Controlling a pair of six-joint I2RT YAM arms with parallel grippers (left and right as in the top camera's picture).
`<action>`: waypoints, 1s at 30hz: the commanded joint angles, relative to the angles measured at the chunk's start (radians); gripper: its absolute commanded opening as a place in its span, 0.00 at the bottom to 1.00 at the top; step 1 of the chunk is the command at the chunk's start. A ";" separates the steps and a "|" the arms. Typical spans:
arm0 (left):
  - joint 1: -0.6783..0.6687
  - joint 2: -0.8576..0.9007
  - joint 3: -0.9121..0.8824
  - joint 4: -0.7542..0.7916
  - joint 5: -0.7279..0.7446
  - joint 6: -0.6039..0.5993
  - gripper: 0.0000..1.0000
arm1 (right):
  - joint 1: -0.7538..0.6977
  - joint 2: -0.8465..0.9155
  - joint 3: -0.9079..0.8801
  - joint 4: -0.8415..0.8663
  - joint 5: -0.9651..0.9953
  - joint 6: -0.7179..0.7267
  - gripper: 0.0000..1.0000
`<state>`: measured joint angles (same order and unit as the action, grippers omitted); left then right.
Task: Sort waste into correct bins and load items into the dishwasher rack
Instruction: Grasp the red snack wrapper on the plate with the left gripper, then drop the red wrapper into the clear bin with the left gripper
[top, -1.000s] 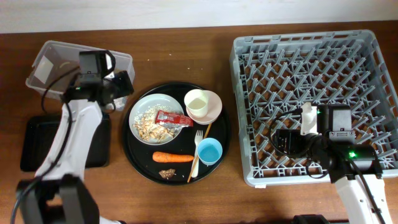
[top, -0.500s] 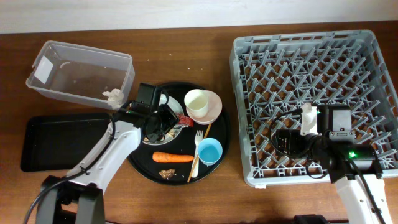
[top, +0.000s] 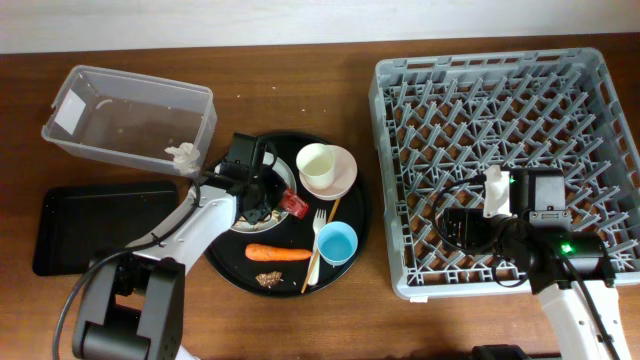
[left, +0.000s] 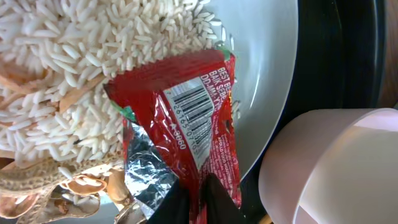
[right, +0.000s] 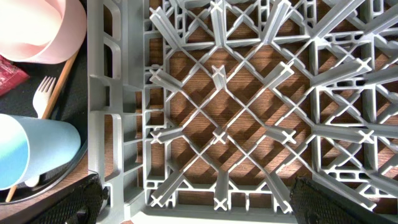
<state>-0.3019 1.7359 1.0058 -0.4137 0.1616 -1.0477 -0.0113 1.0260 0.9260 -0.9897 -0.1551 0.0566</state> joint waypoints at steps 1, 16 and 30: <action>0.003 -0.018 -0.002 0.002 0.014 0.009 0.01 | 0.005 -0.003 0.019 0.000 0.009 0.008 0.99; 0.488 -0.123 0.008 0.402 -0.223 0.583 0.01 | 0.005 -0.003 0.018 -0.002 0.009 0.008 0.99; 0.446 -0.264 0.030 0.070 0.161 0.695 0.44 | 0.005 -0.003 0.018 -0.009 0.008 0.008 0.99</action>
<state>0.1780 1.5898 1.0229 -0.1860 0.3046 -0.4225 -0.0113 1.0264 0.9268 -0.9939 -0.1547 0.0574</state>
